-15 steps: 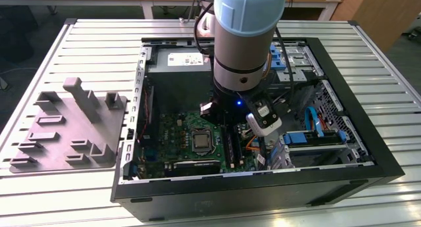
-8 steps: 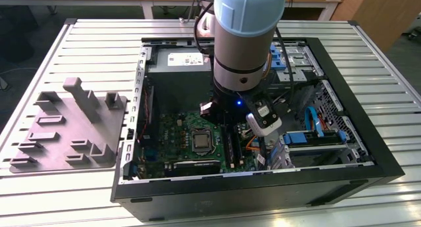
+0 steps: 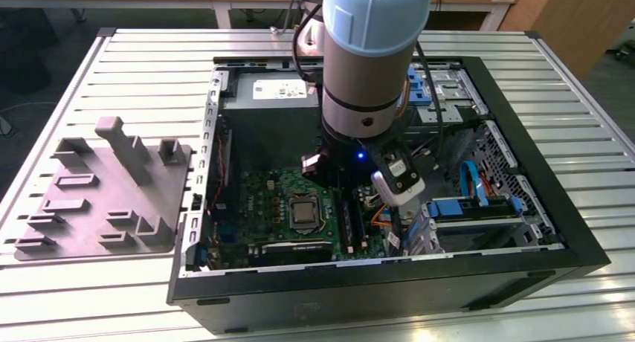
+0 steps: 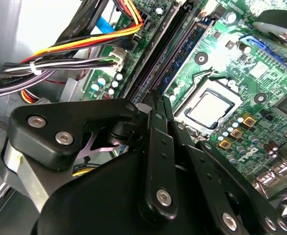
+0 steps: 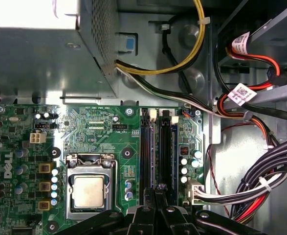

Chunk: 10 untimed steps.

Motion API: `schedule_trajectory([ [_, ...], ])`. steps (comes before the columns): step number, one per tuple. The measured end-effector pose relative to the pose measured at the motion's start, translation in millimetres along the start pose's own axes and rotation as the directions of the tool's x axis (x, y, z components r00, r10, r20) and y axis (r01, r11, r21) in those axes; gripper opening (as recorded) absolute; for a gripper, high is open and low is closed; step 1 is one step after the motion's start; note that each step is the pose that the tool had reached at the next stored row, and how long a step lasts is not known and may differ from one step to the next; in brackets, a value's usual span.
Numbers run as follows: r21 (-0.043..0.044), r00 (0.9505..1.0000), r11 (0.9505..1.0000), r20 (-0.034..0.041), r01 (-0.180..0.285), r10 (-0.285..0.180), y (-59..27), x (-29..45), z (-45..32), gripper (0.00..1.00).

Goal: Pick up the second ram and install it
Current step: 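Insert the second ram into the second slot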

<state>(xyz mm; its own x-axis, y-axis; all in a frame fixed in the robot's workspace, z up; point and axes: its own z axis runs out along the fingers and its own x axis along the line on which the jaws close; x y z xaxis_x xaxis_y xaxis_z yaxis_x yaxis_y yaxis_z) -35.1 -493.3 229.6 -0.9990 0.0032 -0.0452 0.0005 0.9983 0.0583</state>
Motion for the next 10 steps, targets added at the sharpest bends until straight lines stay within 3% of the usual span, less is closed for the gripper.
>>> schedule_trajectory([
  [10,0.0000,1.0000,1.0000,0.0000,0.000,0.000,-0.8,0.2,1.8,0.11],
])
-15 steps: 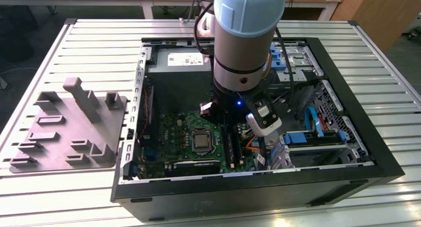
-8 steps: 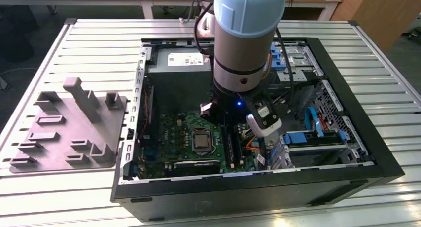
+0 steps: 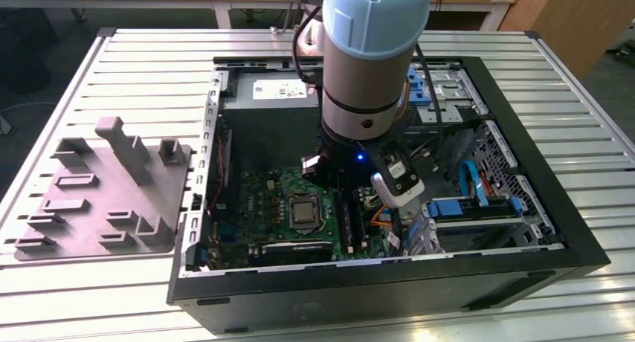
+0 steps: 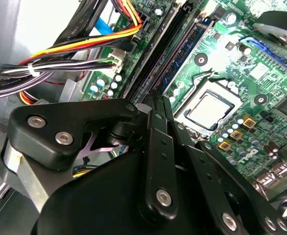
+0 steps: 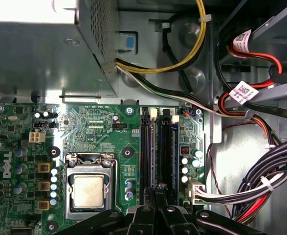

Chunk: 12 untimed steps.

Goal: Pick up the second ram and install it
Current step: 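Insert the second ram into the second slot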

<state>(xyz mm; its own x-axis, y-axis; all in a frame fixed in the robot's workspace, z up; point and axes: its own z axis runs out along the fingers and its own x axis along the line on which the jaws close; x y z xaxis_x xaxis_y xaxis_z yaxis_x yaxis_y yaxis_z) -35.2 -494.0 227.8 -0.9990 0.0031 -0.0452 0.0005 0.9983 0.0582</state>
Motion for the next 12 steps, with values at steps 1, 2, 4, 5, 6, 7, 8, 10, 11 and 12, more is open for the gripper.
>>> schedule_trajectory([
  [1,0.0000,1.0000,1.0000,0.0000,0.000,0.000,0.0,0.0,0.0,0.11],
  [2,0.0001,1.0000,1.0000,0.0000,0.000,0.000,0.0,0.0,0.0,0.11],
  [4,0.0000,1.0000,1.0000,0.0001,0.000,0.000,0.0,0.0,0.0,0.11],
  [5,0.0000,1.0000,1.0000,0.0000,0.000,0.000,0.0,0.0,0.1,0.11],
  [6,0.0000,1.0000,1.0000,0.0000,0.000,0.000,0.0,0.0,0.1,0.11],
  [7,-0.0001,1.0000,1.0000,0.0000,0.000,0.000,0.0,0.0,0.2,0.11],
  [8,-0.0001,1.0000,1.0000,0.0000,0.000,0.000,0.0,0.0,0.4,0.11],
  [10,-0.0004,1.0000,1.0000,0.0002,0.000,0.000,0.0,0.1,1.5,0.11],
  [11,-0.0002,1.0000,1.0000,0.0000,0.000,0.000,-0.1,0.1,1.9,0.11],
  [12,0.0000,1.0000,1.0000,0.0000,0.000,0.000,-0.1,0.1,2.1,0.11],
])
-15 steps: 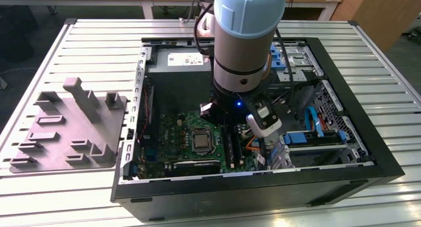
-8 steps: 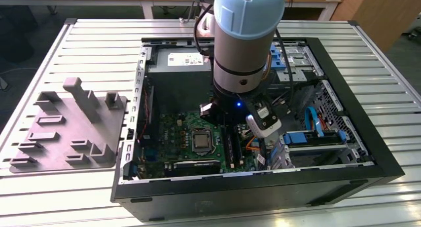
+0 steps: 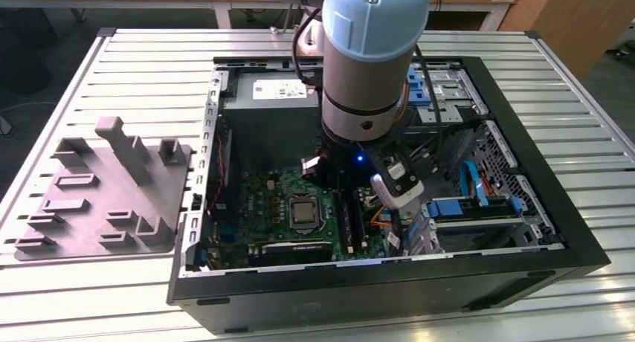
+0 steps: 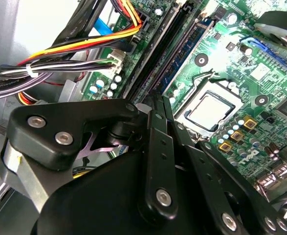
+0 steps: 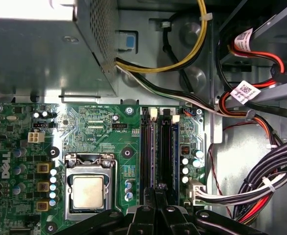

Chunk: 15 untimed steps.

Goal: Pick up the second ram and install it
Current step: 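Insert the second ram into the second slot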

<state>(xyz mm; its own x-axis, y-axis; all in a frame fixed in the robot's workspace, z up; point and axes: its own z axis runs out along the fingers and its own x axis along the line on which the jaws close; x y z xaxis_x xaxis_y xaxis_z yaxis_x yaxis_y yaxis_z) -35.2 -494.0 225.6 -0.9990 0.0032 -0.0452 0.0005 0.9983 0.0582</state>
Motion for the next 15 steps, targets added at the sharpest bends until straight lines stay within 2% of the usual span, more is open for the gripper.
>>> schedule_trajectory([
  [8,0.0000,1.0000,1.0000,0.0001,-0.001,0.001,0.0,0.0,0.7,0.11],
  [15,0.0010,0.9997,0.9997,0.0014,-0.023,0.023,0.0,0.0,1.0,0.11],
])
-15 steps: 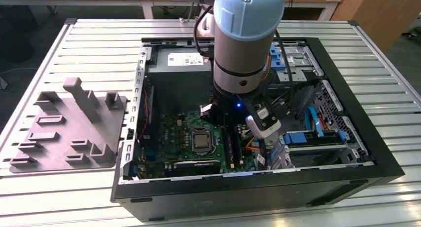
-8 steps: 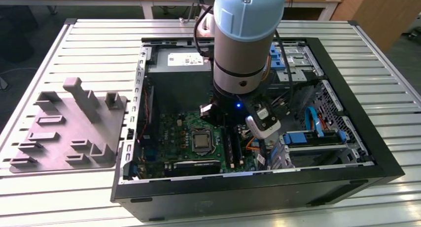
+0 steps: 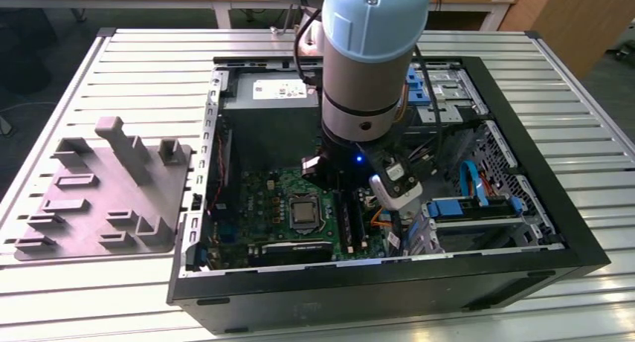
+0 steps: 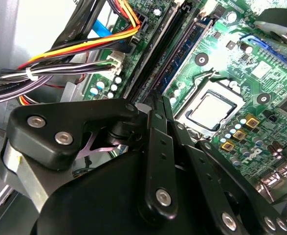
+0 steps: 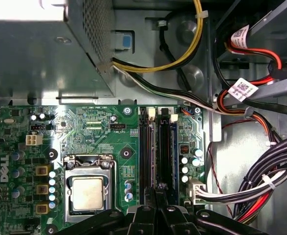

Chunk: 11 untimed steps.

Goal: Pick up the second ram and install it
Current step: 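Insert the second ram into the second slot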

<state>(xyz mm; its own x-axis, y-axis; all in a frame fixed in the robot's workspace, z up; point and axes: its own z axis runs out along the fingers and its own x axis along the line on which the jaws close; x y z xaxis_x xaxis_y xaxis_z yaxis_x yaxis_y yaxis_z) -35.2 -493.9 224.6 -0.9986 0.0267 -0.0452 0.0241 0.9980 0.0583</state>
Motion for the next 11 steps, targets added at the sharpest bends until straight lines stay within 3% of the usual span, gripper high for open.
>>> schedule_trajectory([
  [11,0.0000,1.0000,1.0000,0.0000,0.000,0.000,-0.2,0.1,2.4,0.11],
])
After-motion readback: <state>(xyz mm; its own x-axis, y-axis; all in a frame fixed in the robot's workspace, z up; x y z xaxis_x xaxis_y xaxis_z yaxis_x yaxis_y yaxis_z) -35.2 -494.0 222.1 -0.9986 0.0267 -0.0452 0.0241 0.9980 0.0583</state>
